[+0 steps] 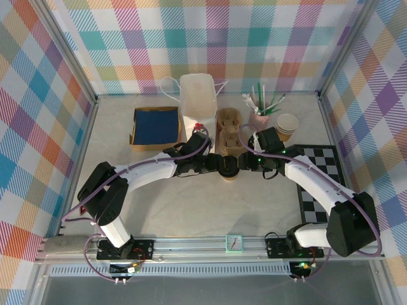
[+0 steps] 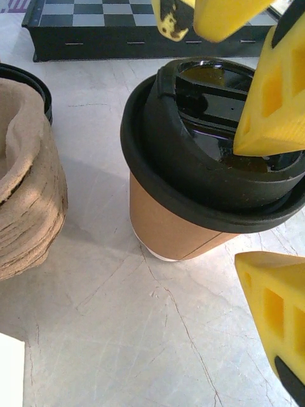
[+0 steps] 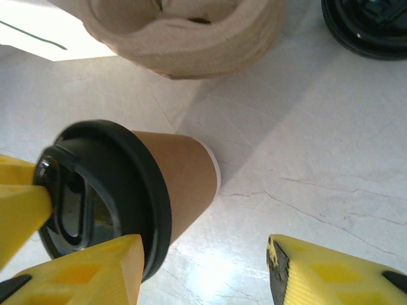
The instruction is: Pack the takeout coffee
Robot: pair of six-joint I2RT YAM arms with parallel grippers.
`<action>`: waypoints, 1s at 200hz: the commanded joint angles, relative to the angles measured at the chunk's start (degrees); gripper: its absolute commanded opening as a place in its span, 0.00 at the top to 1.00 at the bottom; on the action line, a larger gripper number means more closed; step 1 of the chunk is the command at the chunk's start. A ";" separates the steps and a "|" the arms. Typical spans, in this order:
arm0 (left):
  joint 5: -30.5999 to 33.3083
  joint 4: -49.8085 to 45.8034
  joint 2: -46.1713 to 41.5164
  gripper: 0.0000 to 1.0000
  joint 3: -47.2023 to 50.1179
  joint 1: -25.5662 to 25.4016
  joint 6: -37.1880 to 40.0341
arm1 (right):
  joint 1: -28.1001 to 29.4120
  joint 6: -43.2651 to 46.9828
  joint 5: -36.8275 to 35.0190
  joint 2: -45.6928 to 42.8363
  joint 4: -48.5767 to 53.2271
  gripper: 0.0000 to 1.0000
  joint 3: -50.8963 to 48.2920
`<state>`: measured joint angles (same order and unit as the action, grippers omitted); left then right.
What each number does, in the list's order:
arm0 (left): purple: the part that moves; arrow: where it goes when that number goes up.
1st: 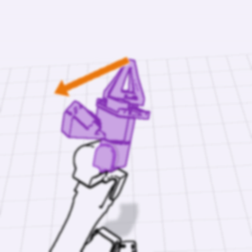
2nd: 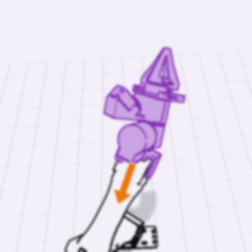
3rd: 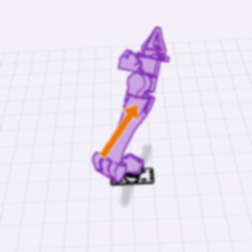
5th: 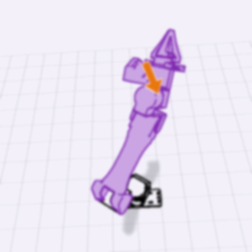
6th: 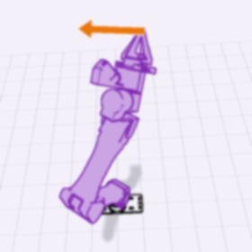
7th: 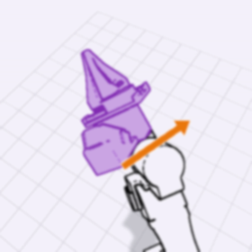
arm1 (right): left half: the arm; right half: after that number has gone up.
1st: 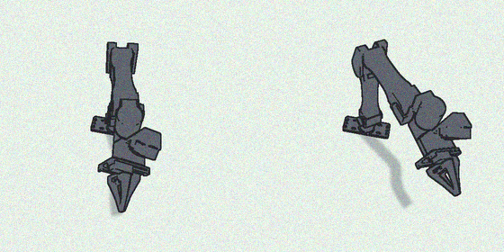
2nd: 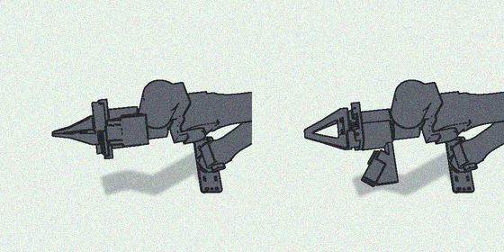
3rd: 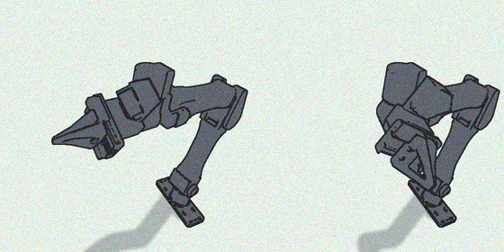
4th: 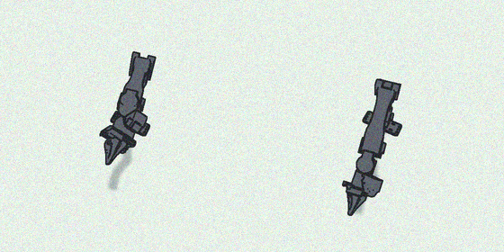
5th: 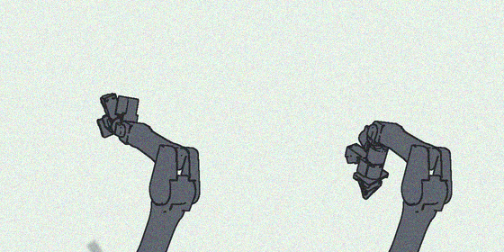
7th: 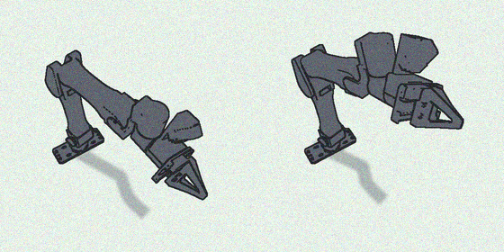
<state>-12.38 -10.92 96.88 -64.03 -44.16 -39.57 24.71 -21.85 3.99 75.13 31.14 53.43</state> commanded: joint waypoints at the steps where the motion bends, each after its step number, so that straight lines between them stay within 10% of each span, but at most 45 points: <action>1: 0.39 -6.97 1.25 0.56 -0.07 -0.42 0.99 | -0.28 0.05 1.02 -1.00 0.81 0.45 1.84; 200: 0.08 -8.42 2.29 0.49 -8.09 -0.37 2.57 | -0.27 -0.31 4.95 2.34 -2.71 0.45 1.06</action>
<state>-12.53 -17.19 99.70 -70.43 -44.16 -38.02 24.71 -21.87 7.01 76.79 29.47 54.00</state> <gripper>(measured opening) 0.507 0.547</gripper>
